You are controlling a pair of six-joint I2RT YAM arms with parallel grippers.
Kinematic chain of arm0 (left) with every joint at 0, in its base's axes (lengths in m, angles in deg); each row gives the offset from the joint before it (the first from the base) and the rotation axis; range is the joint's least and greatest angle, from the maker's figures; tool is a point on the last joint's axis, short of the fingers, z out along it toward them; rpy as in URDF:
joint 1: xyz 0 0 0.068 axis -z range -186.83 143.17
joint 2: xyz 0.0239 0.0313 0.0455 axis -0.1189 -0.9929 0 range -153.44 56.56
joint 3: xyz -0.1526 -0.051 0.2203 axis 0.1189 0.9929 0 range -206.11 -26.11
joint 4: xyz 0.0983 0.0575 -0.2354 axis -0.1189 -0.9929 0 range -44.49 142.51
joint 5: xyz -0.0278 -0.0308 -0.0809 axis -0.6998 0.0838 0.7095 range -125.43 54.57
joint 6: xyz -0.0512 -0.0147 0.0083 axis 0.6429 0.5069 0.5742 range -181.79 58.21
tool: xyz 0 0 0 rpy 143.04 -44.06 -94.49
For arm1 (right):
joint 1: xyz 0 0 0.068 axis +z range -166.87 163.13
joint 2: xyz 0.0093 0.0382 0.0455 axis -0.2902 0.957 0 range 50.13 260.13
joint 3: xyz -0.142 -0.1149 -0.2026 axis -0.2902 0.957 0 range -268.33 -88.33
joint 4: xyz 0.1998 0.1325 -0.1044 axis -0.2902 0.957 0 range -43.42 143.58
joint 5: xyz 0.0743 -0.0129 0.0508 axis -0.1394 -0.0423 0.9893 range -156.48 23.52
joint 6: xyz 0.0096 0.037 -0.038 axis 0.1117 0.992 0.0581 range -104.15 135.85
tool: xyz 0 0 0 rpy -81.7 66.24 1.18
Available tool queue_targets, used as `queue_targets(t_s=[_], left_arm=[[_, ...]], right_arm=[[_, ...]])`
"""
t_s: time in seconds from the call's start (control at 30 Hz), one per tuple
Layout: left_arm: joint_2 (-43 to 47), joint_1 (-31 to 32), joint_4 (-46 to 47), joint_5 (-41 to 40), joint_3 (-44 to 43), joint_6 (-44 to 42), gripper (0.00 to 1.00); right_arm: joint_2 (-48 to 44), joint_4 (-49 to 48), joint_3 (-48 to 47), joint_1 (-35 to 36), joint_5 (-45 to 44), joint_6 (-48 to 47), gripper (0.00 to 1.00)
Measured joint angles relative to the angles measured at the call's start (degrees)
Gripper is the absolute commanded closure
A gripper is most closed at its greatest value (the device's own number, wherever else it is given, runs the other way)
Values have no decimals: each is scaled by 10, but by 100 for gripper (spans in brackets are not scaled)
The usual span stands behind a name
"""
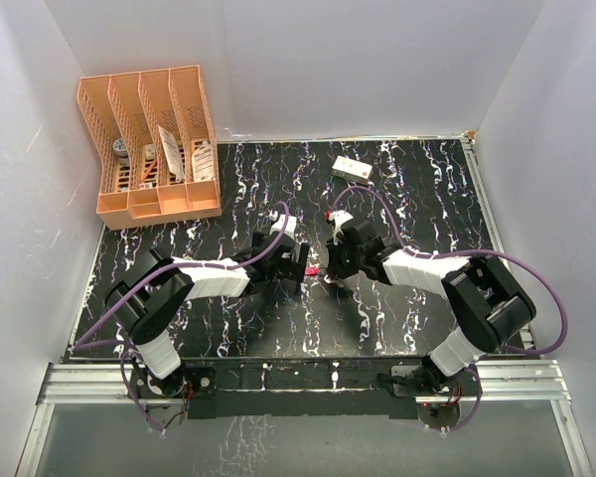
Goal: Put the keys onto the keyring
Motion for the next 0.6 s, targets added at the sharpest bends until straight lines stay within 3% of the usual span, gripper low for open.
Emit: queue_targets(t_s=[0.6], left_arm=[[0, 0, 1, 0, 0, 0, 2]], right_arm=[[0, 8, -13, 1, -28, -32, 100]])
